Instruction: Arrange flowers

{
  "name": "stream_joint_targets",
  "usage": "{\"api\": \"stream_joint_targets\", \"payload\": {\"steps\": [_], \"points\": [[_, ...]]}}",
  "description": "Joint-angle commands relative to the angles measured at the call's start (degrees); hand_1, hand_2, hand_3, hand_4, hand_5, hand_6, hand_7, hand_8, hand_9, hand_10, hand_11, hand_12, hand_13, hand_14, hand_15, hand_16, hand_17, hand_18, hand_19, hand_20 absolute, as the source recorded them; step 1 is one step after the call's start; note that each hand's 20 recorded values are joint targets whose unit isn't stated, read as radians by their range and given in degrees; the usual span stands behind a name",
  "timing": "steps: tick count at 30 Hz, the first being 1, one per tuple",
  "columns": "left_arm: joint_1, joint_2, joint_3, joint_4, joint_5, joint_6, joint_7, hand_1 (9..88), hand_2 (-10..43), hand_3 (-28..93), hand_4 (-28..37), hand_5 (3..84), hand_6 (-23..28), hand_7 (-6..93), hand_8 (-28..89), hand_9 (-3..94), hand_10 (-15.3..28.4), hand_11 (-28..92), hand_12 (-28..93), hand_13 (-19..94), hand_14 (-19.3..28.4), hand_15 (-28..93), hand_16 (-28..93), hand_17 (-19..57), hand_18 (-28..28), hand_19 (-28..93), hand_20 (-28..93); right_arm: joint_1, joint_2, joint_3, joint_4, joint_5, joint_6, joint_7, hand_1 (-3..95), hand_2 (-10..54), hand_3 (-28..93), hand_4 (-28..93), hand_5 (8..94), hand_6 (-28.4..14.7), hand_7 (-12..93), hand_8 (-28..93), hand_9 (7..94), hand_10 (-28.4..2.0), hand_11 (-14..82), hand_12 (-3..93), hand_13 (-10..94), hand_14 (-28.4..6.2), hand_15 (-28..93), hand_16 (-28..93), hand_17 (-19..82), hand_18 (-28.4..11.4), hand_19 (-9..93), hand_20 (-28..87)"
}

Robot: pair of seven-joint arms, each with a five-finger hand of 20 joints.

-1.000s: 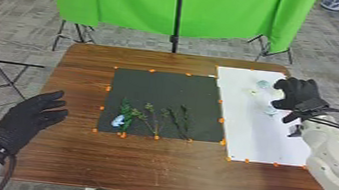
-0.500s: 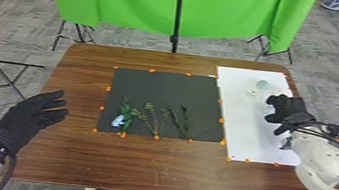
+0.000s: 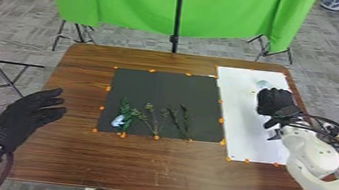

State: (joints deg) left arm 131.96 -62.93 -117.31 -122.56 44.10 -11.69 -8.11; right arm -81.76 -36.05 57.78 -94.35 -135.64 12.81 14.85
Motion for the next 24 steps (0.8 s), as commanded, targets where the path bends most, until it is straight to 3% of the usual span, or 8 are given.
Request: {"api": "stream_joint_targets", "payload": {"steps": [1,7,11,14,16,24], "points": [[-1.0,1.90,0.61,0.57,-0.17,0.24,-0.81,25.2,1.4,75,-28.3,30.3,5.1,28.8,-15,23.8,13.5,37,14,19,16.1,55,-6,-9.6,23.0,55,9,26.9,-15.1,-18.4,2.7,1.4,5.2,-8.0,52.0,-9.5,85,-28,70.1,-0.4,53,-13,84.6,-3.7,21.4,46.1,84,0.1,40,41,41,-16.3,82,41],[-3.3,2.58,2.72,1.26,0.00,-0.10,-1.45,25.3,1.5,75,-28.3,30.3,5.2,28.8,-15,23.8,13.5,37,14,19,16.1,55,-6,-9.6,22.9,55,9,36.8,-30.6,-27.3,11.3,0.4,4.2,-12.7,51.7,-9.5,85,-28,69.9,-0.4,53,-13,84.4,-3.5,21.1,46.2,84,0.1,40,42,41,-16.1,82,41],[-5.4,3.25,3.80,2.03,0.11,-2.08,-2.81,25.2,1.5,75,-28.3,32.2,5.9,31.4,-14,25.7,14.1,39,14,19,16.1,55,-6,-9.5,22.9,55,9,37.4,-36.5,-29.3,14.9,-2.3,2.2,-15.2,51.5,-9.5,85,-28,69.5,0.0,53,-13,84.2,-3.3,20.8,46.2,84,0.4,40,42,41,-15.8,82,41],[-5.9,3.69,4.68,2.08,0.75,-1.11,-2.12,25.1,1.5,75,-28.3,32.8,6.2,33.8,-15,26.0,14.3,40,14,19,16.2,56,-6,-9.4,22.9,56,9,37.3,-40.1,-30.4,18.5,-4.6,1.1,-16.4,51.3,-9.5,85,-28,69.3,0.1,54,-13,84.3,-3.2,20.7,45.9,84,0.5,40,42,41,-15.7,82,41],[-6.7,4.02,5.23,2.36,0.46,-1.09,-2.11,25.0,1.6,75,-28.3,32.5,6.1,34.1,-16,26.0,14.3,40,14,19,16.2,56,-7,-9.3,22.9,56,9,36.4,-41.2,-30.8,19.1,-6.2,-0.2,-15.8,51.1,-9.5,85,-28,69.1,0.2,54,-13,84.2,-3.2,20.6,45.9,83,0.5,40,42,41,-15.6,82,41],[-6.7,4.15,5.61,1.80,0.94,-1.46,-0.96,25.1,1.6,75,-28.3,32.0,5.9,34.0,-16,25.9,14.2,40,14,19,16.2,56,-7,-9.4,23.0,56,9,36.3,-44.8,-33.8,23.8,-9.9,-0.3,-13.3,51.1,-9.5,84,-28,68.9,0.3,54,-13,84.0,-3.0,20.2,45.5,83,0.7,40,42,40,-15.4,81,41]]}}
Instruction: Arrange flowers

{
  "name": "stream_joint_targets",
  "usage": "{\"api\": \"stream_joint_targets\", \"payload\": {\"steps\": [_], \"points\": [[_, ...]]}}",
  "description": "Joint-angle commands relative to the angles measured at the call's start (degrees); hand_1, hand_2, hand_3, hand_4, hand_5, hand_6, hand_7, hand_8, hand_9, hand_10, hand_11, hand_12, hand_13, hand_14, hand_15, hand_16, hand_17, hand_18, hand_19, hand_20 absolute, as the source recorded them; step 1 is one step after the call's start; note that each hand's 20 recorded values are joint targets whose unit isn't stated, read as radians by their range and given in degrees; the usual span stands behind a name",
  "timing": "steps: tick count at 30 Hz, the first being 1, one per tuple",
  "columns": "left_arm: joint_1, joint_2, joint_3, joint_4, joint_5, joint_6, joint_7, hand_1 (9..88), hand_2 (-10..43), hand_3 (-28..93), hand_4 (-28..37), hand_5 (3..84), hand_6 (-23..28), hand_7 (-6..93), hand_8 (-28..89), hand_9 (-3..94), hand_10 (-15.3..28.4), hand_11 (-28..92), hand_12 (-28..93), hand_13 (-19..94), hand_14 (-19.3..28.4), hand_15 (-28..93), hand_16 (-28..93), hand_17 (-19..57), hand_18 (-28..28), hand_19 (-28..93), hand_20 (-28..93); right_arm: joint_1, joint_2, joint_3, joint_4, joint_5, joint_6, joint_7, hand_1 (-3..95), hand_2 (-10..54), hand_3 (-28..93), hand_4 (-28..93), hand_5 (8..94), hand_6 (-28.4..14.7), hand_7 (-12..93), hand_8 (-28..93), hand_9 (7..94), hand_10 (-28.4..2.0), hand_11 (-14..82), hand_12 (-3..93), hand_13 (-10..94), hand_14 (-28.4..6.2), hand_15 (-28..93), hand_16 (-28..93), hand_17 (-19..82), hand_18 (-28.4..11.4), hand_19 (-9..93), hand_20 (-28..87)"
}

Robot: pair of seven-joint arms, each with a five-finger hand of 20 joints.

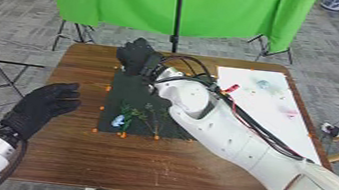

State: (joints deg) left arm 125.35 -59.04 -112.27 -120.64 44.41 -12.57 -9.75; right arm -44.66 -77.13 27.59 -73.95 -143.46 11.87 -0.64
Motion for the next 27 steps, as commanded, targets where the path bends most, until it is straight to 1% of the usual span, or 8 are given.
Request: {"api": "stream_joint_targets", "payload": {"steps": [1,8,10,17,20,21,26,27], "points": [[-0.1,0.37,0.57,-0.19,0.66,-0.70,0.74,25.1,1.6,75,-28.3,32.0,5.9,34.0,-16,25.9,14.2,40,14,19,16.2,56,-7,-9.4,23.0,56,9,-0.8,-4.1,-3.7,3.9,-2.6,0.5,2.8,51.1,-9.5,84,-28,68.9,0.3,54,-13,84.0,-3.0,20.2,45.6,83,0.7,40,42,40,-15.4,81,41],[-1.1,0.73,1.59,0.16,0.74,-1.34,0.97,25.1,1.6,75,-28.3,32.0,5.9,33.9,-16,26.0,14.3,40,14,19,16.2,56,-7,-9.4,23.0,56,9,-1.0,-6.0,-2.8,8.9,-6.6,2.0,4.7,51.3,-9.5,84,-28,68.7,0.4,54,-13,84.1,-2.9,20.1,45.6,83,0.7,40,42,40,-15.5,81,41],[-1.0,0.70,1.56,0.08,0.80,-1.10,1.37,25.1,1.6,75,-28.3,32.0,5.9,33.9,-16,26.0,14.3,40,14,19,16.2,56,-7,-9.4,23.0,56,9,-1.2,-6.5,-2.2,9.8,-7.7,1.5,4.5,51.6,-9.5,83,-28,68.4,0.5,54,-13,84.1,-2.9,20.0,45.6,82,0.7,40,42,40,-15.4,81,41],[-1.7,0.86,1.85,0.51,0.75,-1.45,0.99,25.1,1.6,75,-28.3,32.0,5.8,33.1,-16,25.9,14.2,40,14,19,16.2,56,-7,-9.4,23.0,56,9,-3.3,-7.1,-0.1,10.5,-12.4,-1.2,2.2,51.7,-9.5,83,-28,68.0,0.6,54,-12,83.8,-2.9,20.1,45.8,82,0.6,40,43,40,-15.4,81,41],[-2.2,1.62,2.45,0.80,0.59,-1.32,1.50,25.1,1.6,75,-28.3,31.9,5.8,32.8,-16,25.9,14.2,39,14,19,16.2,56,-7,-9.5,23.0,56,9,-3.4,-7.2,-0.2,10.6,-13.0,-2.3,1.5,51.4,-9.5,83,-28,67.8,0.7,54,-12,83.4,-2.6,20.1,46.0,82,0.8,41,43,39,-15.2,81,41],[-2.4,1.69,2.48,0.85,0.57,-1.52,1.20,25.1,1.6,75,-28.3,31.9,5.8,32.8,-16,25.9,14.1,39,14,19,16.2,56,-7,-9.5,23.0,56,9,-3.9,-7.6,0.6,10.9,-13.9,-2.5,0.9,51.3,-9.5,83,-28,67.6,0.7,54,-12,83.3,-2.6,20.1,45.9,82,0.8,41,43,39,-15.2,81,41],[-3.1,1.64,2.96,1.01,0.66,-1.65,1.20,25.1,1.6,75,-28.3,31.9,5.8,32.5,-16,25.8,14.1,39,14,19,16.2,56,-7,-9.5,23.0,56,9,-4.7,-8.2,1.6,11.3,-15.3,-3.3,0.1,51.1,-9.5,83,-28,67.3,0.8,54,-12,83.3,-2.4,20.0,45.6,81,0.9,41,42,39,-15.0,80,41],[-3.4,1.63,3.05,1.16,0.68,-2.00,1.05,25.1,1.6,75,-28.3,31.9,5.8,32.4,-16,25.8,14.1,39,14,19,16.2,55,-7,-9.5,23.0,56,9,-4.4,-7.9,0.9,11.2,-14.7,-3.2,0.7,51.1,-9.5,83,-28,67.3,0.8,54,-12,83.3,-2.4,20.0,45.6,81,0.9,41,42,39,-15.0,80,41]]}}
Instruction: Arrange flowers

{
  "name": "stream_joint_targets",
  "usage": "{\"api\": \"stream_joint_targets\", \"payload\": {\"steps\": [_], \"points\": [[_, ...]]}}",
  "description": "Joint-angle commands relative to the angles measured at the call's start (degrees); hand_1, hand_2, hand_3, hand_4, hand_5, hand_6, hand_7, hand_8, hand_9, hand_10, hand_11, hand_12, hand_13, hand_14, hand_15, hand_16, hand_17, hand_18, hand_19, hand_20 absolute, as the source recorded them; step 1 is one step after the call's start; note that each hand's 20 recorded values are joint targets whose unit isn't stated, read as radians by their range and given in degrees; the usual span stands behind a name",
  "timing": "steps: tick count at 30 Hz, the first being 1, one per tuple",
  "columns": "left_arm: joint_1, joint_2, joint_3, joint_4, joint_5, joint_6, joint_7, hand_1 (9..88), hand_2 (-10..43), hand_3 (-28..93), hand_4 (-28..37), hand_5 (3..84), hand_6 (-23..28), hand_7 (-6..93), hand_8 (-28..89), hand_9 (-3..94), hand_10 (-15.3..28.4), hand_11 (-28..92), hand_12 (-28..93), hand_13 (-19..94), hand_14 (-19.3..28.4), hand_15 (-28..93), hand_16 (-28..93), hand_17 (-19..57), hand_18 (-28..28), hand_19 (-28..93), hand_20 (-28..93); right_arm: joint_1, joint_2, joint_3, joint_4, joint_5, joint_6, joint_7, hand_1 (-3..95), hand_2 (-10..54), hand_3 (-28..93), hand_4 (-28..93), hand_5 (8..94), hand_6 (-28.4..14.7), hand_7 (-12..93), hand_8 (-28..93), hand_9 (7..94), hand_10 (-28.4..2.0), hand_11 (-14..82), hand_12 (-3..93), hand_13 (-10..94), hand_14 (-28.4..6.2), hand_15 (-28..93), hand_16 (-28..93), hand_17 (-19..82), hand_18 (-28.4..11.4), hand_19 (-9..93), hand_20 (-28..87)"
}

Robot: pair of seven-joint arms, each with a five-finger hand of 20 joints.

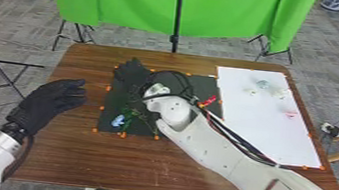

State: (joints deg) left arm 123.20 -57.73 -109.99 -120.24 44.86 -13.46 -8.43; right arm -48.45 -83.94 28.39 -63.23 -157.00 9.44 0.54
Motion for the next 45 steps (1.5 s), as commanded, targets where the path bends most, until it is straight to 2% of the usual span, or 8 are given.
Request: {"api": "stream_joint_targets", "payload": {"steps": [1,11,16,21,24,31,39,45], "points": [[-1.2,0.32,0.80,0.73,0.29,-1.05,-0.23,25.1,1.6,75,-28.3,31.9,5.8,32.3,-16,25.8,14.1,39,14,19,16.2,55,-7,-9.5,23.0,56,9,-1.2,-1.3,0.8,0.5,-2.1,-1.1,-0.5,51.1,-9.5,83,-28,67.3,0.8,54,-12,83.2,-2.3,20.0,45.5,81,0.9,41,42,39,-15.0,80,41],[-1.3,-0.01,0.77,0.87,0.30,-1.24,-0.43,25.2,1.6,75,-28.3,31.8,5.8,32.3,-16,25.7,14.0,39,14,19,16.2,56,-7,-9.5,23.0,56,9,-1.3,-0.7,-0.3,-0.4,-1.9,-3.2,3.1,45.6,-9.5,80,-28,60.2,0.3,56,-12,76.8,-3.3,20.5,44.6,76,0.4,44,40,36,-14.0,78,40],[-1.6,0.02,0.93,1.00,0.32,-1.35,-0.53,25.2,1.6,75,-28.3,31.8,5.8,32.3,-16,25.8,14.0,39,14,19,16.2,56,-7,-9.5,23.0,56,9,-1.0,-0.5,-0.9,-0.3,-1.7,-3.1,5.1,38.6,-9.5,81,-28,54.6,-0.2,53,-11,66.1,-6.0,34.4,35.0,69,-1.4,52,31,32,-13.6,77,40],[-1.1,-0.33,0.58,0.87,0.38,-1.33,-0.61,25.2,1.6,75,-28.3,31.8,5.8,32.2,-16,25.8,14.1,39,14,19,16.2,55,-7,-9.5,23.1,56,9,-0.4,0.1,-1.8,-1.2,-0.3,-2.6,7.5,35.6,-9.5,84,-28,53.4,0.5,51,-14,62.2,-7.0,40.0,30.5,67,-2.3,56,26,31,-13.9,76,40],[0.2,-0.79,-0.08,0.37,0.31,-0.90,-0.44,25.2,1.6,75,-28.3,31.8,5.8,32.0,-16,25.8,14.1,39,14,19,16.2,55,-7,-9.5,23.0,56,9,0.0,0.9,-2.1,-3.7,1.6,-3.7,7.7,32.6,-9.5,87,-28,53.1,0.7,49,-25,59.5,-8.4,44.4,25.4,65,-2.6,58,24,30,-14.0,76,40],[2.9,-1.93,-1.48,-0.56,0.25,-0.21,0.07,25.1,1.6,75,-28.3,31.8,5.7,32.1,-16,25.9,14.1,39,14,19,16.3,55,-7,-9.5,23.1,56,9,1.3,4.9,-1.8,-13.6,12.6,-5.3,8.6,26.2,-9.5,87,-28,47.0,-1.6,46,-25,52.6,-10.1,45.0,23.5,61,-4.2,61,24,27,-15.2,77,41],[4.2,-3.96,-2.36,-0.97,0.23,-0.78,-0.95,25.1,1.6,75,-28.3,31.8,5.8,32.1,-16,25.8,14.1,39,14,19,16.3,55,-7,-9.5,23.0,56,9,1.2,17.5,6.1,-26.2,17.2,-5.2,8.1,22.9,-5.7,87,-28,44.0,-2.4,41,-23,47.5,-10.8,41.1,21.9,55,-5.6,59,21,24,-15.4,73,39],[5.6,-4.69,-3.73,-1.41,0.17,-0.51,-1.34,25.2,1.6,75,-28.3,31.8,5.8,32.1,-16,25.8,14.1,39,14,19,16.3,55,-7,-9.5,23.0,56,9,-4.0,32.5,13.9,-29.2,19.4,-5.6,10.9,21.5,-6.8,91,-28,34.0,-2.0,34,-20,32.2,-12.3,28.7,21.9,28,-10.2,42,15,14,-17.2,58,29]]}}
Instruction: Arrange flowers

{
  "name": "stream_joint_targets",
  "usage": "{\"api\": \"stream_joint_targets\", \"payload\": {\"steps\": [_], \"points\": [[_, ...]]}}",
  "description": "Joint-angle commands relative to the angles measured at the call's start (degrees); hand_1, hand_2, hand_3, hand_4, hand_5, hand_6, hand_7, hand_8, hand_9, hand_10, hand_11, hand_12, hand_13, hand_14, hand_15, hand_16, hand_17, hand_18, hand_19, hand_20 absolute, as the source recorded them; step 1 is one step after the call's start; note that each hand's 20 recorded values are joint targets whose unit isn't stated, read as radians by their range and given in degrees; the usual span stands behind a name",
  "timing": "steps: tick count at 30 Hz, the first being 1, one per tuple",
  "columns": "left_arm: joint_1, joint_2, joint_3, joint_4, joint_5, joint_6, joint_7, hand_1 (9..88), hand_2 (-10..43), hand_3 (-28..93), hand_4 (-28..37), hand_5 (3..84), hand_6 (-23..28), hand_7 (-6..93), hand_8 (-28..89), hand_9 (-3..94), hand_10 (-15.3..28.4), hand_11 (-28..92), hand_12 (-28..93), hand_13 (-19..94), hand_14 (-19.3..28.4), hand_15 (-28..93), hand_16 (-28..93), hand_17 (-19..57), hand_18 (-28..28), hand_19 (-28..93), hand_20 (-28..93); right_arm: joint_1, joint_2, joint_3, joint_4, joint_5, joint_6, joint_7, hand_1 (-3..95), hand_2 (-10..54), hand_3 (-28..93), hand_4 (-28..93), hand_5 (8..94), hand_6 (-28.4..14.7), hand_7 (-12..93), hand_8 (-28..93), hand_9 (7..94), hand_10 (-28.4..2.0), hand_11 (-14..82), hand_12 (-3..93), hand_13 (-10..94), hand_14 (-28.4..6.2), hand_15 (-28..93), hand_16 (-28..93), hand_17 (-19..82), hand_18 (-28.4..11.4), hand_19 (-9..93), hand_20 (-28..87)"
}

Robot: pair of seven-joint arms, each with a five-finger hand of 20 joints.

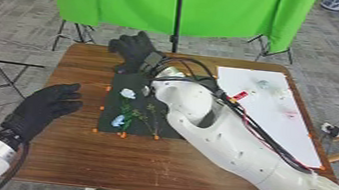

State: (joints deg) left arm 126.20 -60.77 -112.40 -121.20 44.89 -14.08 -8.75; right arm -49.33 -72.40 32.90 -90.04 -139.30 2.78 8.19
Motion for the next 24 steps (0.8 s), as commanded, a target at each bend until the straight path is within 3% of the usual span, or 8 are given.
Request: {"api": "stream_joint_targets", "payload": {"steps": [1,3,6,10,12,16,20,24], "points": [[2.8,-1.78,-1.44,-0.47,0.12,0.08,-1.18,25.1,1.6,75,-28.3,31.8,5.8,32.1,-16,25.8,14.1,39,14,19,16.3,55,-7,-9.5,23.0,56,9,-4.6,23.3,11.3,-2.7,3.0,-0.9,3.6,21.4,-7.4,91,-28,32.2,-2.2,33,-19,29.7,-12.7,25.5,22.3,24,-10.8,38,15,12,-17.8,56,27],[3.0,-1.93,-1.68,-0.52,0.15,-0.01,-1.11,25.1,1.6,75,-28.3,31.8,5.8,32.0,-16,25.8,14.1,39,14,19,16.3,55,-7,-9.5,23.0,56,9,-8.4,27.1,15.7,-3.6,4.7,-4.7,5.7,20.7,-8.3,90,-28,26.8,-3.9,27,-15,23.7,-13.6,17.8,23.4,17,-12.6,28,17,8,-20.2,51,21],[3.4,-2.11,-1.87,-0.65,0.17,0.06,-1.14,25.1,1.6,75,-28.3,31.8,5.8,32.0,-16,25.8,14.1,39,14,19,16.3,55,-7,-9.5,23.0,56,9,-16.4,33.1,22.7,-5.3,6.9,-4.9,8.6,19.1,-7.6,89,-28,20.6,-6.1,17,-9,16.8,-13.9,6.6,28.7,10,-15.2,13,23,0,-23.4,49,13],[4.0,-2.45,-2.00,-0.79,0.23,0.06,-1.00,25.2,1.6,75,-28.3,31.8,5.8,32.0,-16,25.8,14.1,39,14,19,16.3,55,-7,-9.5,23.0,56,9,-29.5,37.1,35.2,-8.3,8.3,-8.7,13.2,18.2,-8.0,87,-28,16.5,-7.5,9,-6,13.2,-14.2,-1.8,30.0,9,-17.3,1,26,-3,-25.5,47,8],[4.2,-2.58,-2.07,-0.77,0.19,-0.01,-1.07,25.1,1.6,75,-28.3,31.9,5.8,32.0,-16,25.8,14.1,39,14,19,16.2,55,-7,-9.5,23.0,56,9,-34.3,38.4,39.1,-8.6,9.5,-7.8,15.6,18.1,-8.4,87,-28,15.4,-8.0,8,-5,12.6,-14.4,-3.0,30.9,9,-17.6,-1,26,-3,-25.7,47,7],[4.2,-2.68,-1.92,-0.74,0.29,-0.18,-0.88,25.2,1.6,75,-28.3,31.8,5.7,32.0,-16,25.8,14.1,39,14,19,16.2,55,-7,-9.5,23.0,56,9,-42.4,38.4,46.1,-9.3,9.4,-9.7,18.7,18.5,-9.3,87,-28,16.7,-8.5,8,-5,17.0,-14.5,1.1,29.6,13,-16.2,1,27,-2,-25.2,47,8],[4.0,-2.74,-1.88,-0.64,0.24,-0.24,-1.23,25.1,1.6,75,-28.3,31.8,5.7,32.0,-16,25.8,14.1,39,14,19,16.2,55,-7,-9.5,23.0,56,9,-46.5,38.3,48.6,-8.7,10.1,-8.8,19.8,20.9,-9.5,88,-28,22.3,-8.0,15,-9,26.1,-13.3,12.8,22.4,22,-11.0,18,23,2,-23.6,49,11],[4.1,-3.12,-1.99,-0.78,0.34,-0.33,-1.36,25.1,1.6,75,-28.3,31.8,5.7,32.1,-16,25.8,14.1,39,14,19,16.2,55,-7,-9.5,23.0,56,9,-47.8,37.6,49.7,-7.7,9.0,-9.7,18.5,22.3,-9.5,88,-28,25.9,-6.9,19,-12,30.5,-12.1,19.6,20.6,28,-9.0,29,18,6,-22.4,52,14]]}}
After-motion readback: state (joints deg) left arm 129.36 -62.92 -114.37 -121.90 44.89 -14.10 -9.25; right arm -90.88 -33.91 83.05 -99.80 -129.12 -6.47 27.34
